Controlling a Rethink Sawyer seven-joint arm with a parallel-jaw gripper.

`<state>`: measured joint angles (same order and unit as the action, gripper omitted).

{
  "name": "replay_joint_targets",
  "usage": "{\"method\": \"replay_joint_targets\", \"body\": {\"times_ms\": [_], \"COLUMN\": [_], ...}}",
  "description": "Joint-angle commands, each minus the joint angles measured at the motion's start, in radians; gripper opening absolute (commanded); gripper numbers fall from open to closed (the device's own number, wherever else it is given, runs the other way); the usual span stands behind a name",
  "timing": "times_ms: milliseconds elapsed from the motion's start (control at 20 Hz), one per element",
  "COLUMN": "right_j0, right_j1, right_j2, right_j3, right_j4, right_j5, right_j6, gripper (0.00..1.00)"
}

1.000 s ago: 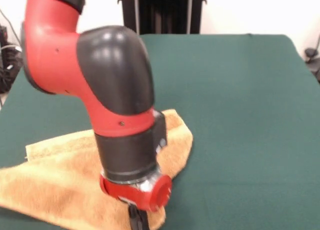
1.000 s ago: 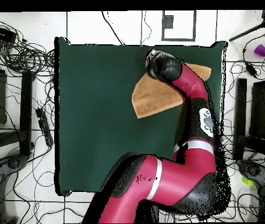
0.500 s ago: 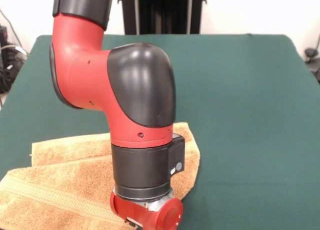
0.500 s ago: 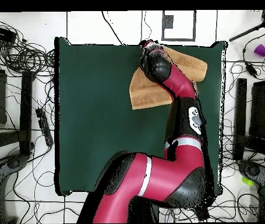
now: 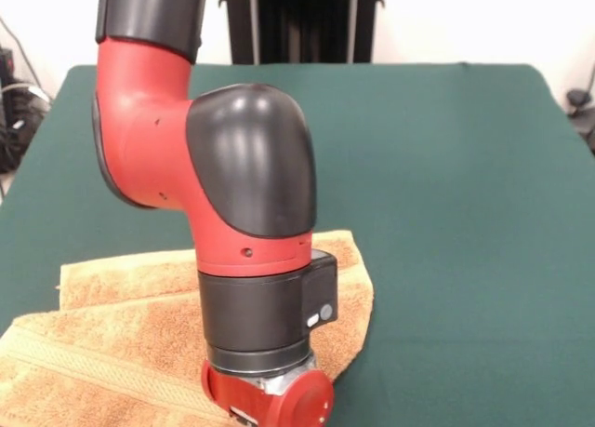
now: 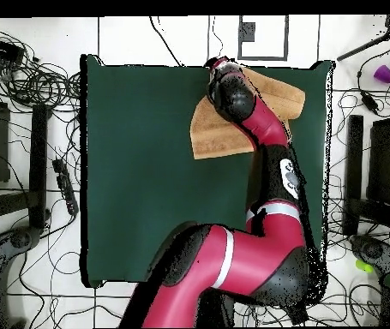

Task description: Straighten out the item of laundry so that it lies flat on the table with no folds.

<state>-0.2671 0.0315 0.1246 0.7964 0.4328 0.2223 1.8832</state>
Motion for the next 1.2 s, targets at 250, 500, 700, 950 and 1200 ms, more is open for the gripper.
{"method": "replay_joint_targets", "body": {"times_ms": [250,500,700,950,1200], "right_j0": [0.004,0.06,0.046,0.034,0.031], "right_j1": [0.12,0.294,0.383,0.443,0.446], "right_j2": [0.131,-0.057,-0.124,-0.236,-0.27], "right_j3": [0.078,-0.301,-0.466,-0.564,-0.562], "right_j4": [0.047,0.09,0.114,0.15,0.214], "right_j5": [0.138,0.43,0.567,0.648,0.6], "right_j6": [0.166,0.277,0.307,0.238,0.24], "gripper": [0.0,0.0,0.0,0.0,0.0]}}
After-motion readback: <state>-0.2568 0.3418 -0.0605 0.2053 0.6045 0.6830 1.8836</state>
